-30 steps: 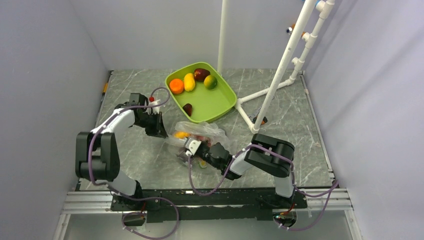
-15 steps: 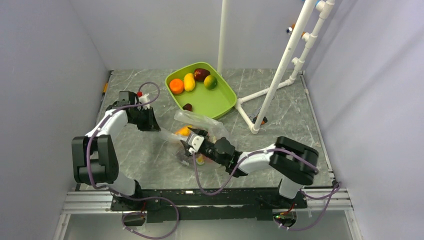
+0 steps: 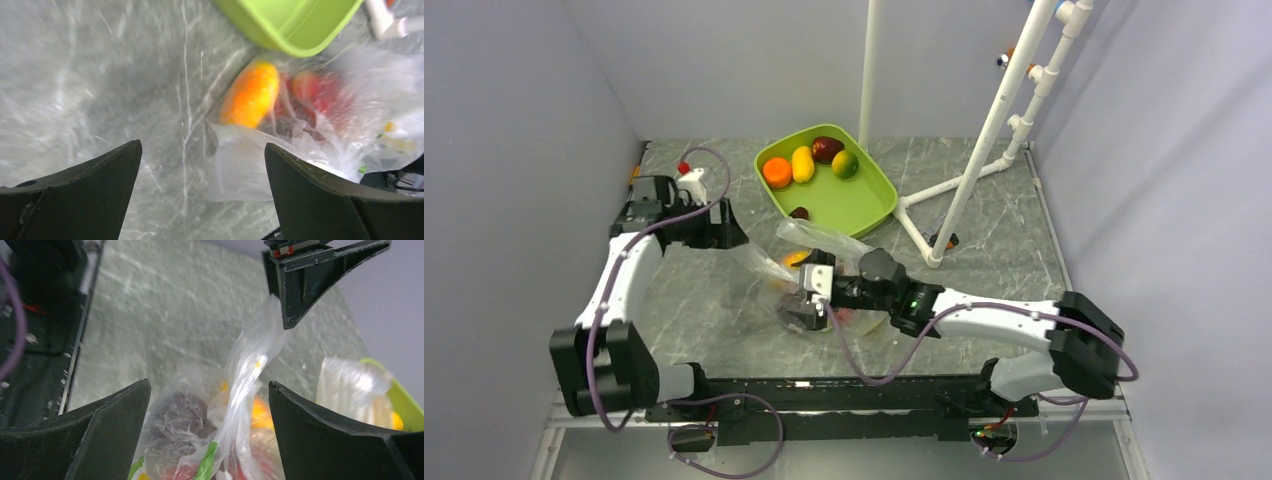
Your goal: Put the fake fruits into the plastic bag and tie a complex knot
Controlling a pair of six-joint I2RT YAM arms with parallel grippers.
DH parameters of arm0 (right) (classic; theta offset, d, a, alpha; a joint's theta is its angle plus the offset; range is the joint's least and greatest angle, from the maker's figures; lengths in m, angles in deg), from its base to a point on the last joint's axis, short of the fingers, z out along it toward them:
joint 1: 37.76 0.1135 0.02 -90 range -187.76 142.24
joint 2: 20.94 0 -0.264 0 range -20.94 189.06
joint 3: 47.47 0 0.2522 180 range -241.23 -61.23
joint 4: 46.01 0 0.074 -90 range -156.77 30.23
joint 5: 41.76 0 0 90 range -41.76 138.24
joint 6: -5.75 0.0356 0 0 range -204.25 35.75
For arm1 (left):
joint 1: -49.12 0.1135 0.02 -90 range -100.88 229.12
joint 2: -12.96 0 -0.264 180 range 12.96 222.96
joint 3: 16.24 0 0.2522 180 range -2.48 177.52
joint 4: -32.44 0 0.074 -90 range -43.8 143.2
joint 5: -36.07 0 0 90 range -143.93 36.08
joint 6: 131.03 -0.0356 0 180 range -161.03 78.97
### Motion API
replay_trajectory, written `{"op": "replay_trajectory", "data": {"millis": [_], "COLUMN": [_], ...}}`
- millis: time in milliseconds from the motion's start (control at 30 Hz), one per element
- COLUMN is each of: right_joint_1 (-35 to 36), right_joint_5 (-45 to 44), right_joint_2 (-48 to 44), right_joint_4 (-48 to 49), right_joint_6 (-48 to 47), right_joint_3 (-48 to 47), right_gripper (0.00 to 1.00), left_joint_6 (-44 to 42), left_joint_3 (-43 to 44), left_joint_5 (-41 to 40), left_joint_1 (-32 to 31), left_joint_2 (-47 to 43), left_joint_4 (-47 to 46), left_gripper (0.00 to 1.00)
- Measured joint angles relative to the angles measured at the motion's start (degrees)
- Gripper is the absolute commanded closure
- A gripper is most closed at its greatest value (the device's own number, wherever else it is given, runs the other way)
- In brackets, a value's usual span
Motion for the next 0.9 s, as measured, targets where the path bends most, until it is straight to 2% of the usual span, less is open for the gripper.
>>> {"op": "replay_trajectory", "data": {"millis": [133, 300, 433, 567, 633, 700, 800, 900], "right_joint_1": [-1.33, -6.27, -13.77, -17.68, -17.77, -17.77, -17.66, -17.31], "right_joint_5": [4.0, 4.94, 4.87, 3.37, 2.25, 0.68, -2.05, -4.96], "right_joint_2": [-7.3, -16.92, -19.58, -17.64, -16.33, -14.93, -12.63, -9.31], "right_joint_4": [-8.24, -15.76, -22.8, -27.54, -27.26, -25.44, -20.5, -14.86], "right_joint_6": [2.6, 6.21, 7.87, 9.14, 10.1, 11.06, 12.11, 12.31], "right_joint_3": [-5.07, -8.28, -8.28, -8.15, -7.87, -7.04, -4.76, -3.04], "right_gripper": [0.09, 0.08, 0.08, 0.07, 0.02, 0.01, 0.0, 0.01], "left_joint_6": [-6.88, -19.39, -27.5, -29.24, -28.85, -28.13, -26.34, -24.35], "left_joint_3": [4.96, 12.46, 17.86, 18.62, 18.64, 18.86, 20.63, 22.16], "left_joint_5": [5.73, 16.31, 18.4, 15.21, 12.37, 10.56, 9.9, 11.34], "left_joint_1": [3.02, 1.99, -4.42, -12.09, -15.02, -16.85, -18.84, -19.61], "left_joint_2": [-6.93, -8.22, -4.48, -0.35, 1.79, 3.56, 6.75, 8.17], "left_joint_4": [0.09, 1.62, 6.51, 6.69, 6.25, 6.1, 6.71, 7.76], "left_gripper": [0.0, 0.01, 0.01, 0.0, 0.04, 0.14, 0.54, 0.87]}}
